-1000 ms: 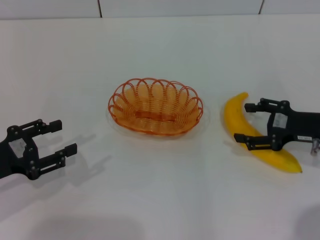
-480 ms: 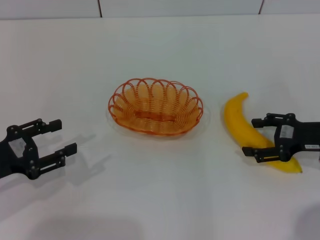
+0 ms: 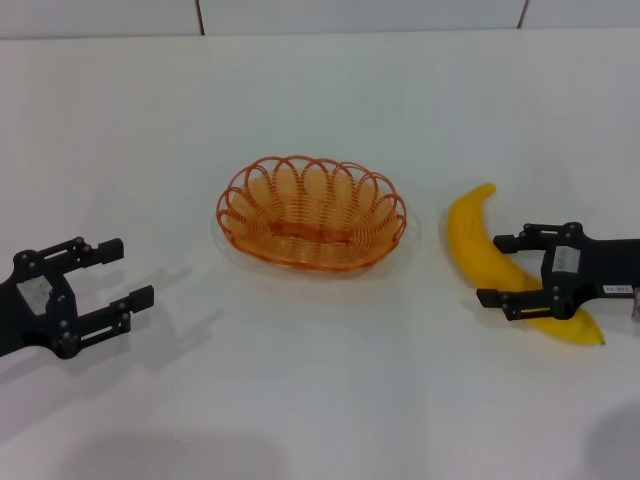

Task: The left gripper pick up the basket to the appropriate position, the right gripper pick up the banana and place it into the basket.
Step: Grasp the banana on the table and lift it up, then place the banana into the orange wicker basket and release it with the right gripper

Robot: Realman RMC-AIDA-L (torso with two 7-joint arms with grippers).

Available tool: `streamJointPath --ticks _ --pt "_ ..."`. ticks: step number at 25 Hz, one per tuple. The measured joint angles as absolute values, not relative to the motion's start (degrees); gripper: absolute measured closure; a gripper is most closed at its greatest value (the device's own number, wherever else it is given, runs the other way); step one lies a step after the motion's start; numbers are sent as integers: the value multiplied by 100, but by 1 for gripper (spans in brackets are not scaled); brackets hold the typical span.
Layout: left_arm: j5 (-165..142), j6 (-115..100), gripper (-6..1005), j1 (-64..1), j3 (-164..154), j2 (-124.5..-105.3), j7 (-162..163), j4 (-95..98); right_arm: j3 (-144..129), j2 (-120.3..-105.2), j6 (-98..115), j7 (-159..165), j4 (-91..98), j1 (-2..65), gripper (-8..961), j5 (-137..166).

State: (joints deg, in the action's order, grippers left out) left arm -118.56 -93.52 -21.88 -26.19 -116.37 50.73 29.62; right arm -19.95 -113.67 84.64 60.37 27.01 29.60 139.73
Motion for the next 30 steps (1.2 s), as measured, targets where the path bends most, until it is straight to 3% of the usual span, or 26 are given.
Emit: streamJointPath --ticks 3,19,25,30 --pt "-11856 -9352 321 -2188 -2619 -11637 5075 2962 -1994 -11365 8432 6146 2702 2987 147 13959" --pt "-11856 -9385 320 -2179 -2619 -11646 5080 2962 -1992 -11409 8295 6559 2835 3101 477 13787" --pt "-11856 -9395 320 -2192 -2619 -11646 5079 2962 -2002 -11438 8355 6515 2889 3173 478 12550" --pt "-11856 -9395 319 -2222 -2620 -11645 5076 2962 -2074 -11646 8559 5979 2658 3453 477 11775"
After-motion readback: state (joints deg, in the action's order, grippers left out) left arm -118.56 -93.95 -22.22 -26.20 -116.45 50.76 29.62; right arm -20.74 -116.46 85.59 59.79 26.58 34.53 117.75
